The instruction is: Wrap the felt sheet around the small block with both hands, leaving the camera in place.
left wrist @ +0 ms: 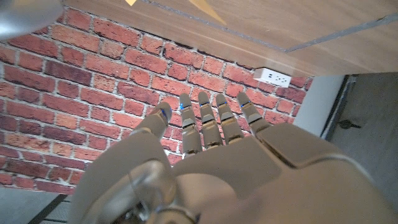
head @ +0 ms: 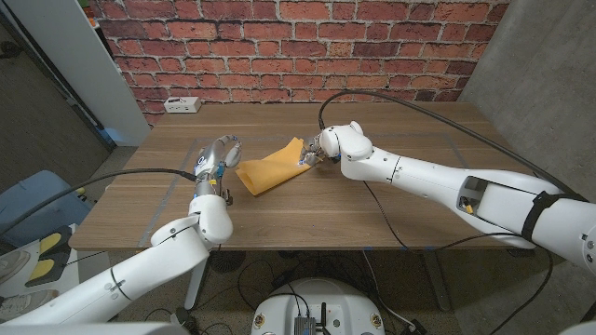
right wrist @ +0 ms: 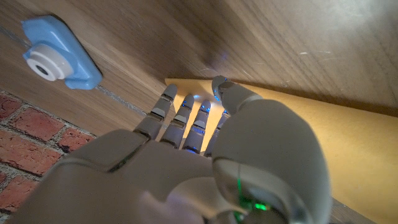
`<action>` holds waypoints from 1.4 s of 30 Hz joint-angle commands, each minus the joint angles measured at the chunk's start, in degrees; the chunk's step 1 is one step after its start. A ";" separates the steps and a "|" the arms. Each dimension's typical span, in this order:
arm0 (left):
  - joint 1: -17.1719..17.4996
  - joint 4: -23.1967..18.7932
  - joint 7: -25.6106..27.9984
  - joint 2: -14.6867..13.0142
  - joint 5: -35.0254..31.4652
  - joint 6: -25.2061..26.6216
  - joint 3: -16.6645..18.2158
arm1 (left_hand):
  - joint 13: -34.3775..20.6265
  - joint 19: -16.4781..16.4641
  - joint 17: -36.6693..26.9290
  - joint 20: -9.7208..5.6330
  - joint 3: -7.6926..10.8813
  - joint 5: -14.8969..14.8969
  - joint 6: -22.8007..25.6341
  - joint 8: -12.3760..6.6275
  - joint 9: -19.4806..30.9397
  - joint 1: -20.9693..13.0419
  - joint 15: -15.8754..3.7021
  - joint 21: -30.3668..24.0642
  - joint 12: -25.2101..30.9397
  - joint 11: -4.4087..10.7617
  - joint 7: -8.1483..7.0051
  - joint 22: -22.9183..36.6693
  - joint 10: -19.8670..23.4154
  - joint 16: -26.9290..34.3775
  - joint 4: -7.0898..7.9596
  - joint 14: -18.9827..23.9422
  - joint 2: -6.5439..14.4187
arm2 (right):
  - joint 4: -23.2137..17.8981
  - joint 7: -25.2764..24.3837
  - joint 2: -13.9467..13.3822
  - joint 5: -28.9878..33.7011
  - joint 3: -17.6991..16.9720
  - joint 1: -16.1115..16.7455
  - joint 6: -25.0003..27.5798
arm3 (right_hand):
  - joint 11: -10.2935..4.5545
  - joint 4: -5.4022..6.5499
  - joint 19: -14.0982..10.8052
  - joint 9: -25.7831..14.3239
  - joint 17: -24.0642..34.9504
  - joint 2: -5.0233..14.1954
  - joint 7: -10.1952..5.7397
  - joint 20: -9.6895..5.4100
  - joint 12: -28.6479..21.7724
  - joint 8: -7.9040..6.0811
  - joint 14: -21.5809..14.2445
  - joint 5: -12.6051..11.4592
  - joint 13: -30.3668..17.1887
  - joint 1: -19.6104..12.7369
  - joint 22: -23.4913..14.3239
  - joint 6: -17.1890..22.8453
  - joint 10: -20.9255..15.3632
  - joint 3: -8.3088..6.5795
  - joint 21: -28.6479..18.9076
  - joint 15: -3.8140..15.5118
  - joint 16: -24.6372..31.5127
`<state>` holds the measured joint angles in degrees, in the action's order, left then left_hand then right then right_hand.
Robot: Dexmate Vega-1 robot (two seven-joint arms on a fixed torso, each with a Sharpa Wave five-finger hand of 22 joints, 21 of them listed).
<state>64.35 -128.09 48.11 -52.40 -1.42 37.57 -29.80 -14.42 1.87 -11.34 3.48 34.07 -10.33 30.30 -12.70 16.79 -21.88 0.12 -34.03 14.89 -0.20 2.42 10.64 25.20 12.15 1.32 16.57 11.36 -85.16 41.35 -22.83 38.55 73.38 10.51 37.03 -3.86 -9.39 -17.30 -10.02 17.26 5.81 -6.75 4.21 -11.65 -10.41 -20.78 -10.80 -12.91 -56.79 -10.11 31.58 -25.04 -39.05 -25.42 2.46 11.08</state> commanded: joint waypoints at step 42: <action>-24.52 -3.62 -51.91 -5.95 -10.06 30.01 -19.30 | 2.36 -1.65 0.88 0.26 1.44 -0.96 -0.71 2.72 -5.31 16.56 1.39 1.16 -3.10 -2.93 4.59 0.14 -1.50 -1.90 9.10 -2.94 -0.76 | -5.92 -3.83 -3.40 -5.12 -3.38 4.23 0.81 | 1.13 5.81 -1.69 -1.01 0.79 1.01 1.96 -0.33 -0.22 -0.74 0.46 1.08 0.01 10.96 -0.30 0.92 0.54 5.70 0.70 4.73 2.60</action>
<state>42.22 -132.68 -2.63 -58.74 -14.09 64.04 -46.65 -11.97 0.02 -10.39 2.97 34.94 -11.03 30.38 -10.13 11.44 -5.97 1.44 -33.04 11.92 -3.01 7.02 10.66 24.14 10.36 10.54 14.03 6.28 -90.01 38.98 -25.59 35.81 71.76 13.17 38.27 -2.75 -4.08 -18.24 -3.49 17.65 6.24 -6.15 4.11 -11.24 -10.82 -20.34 -9.83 -12.55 -46.83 -10.23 30.97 -23.68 -34.20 -24.76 2.47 12.96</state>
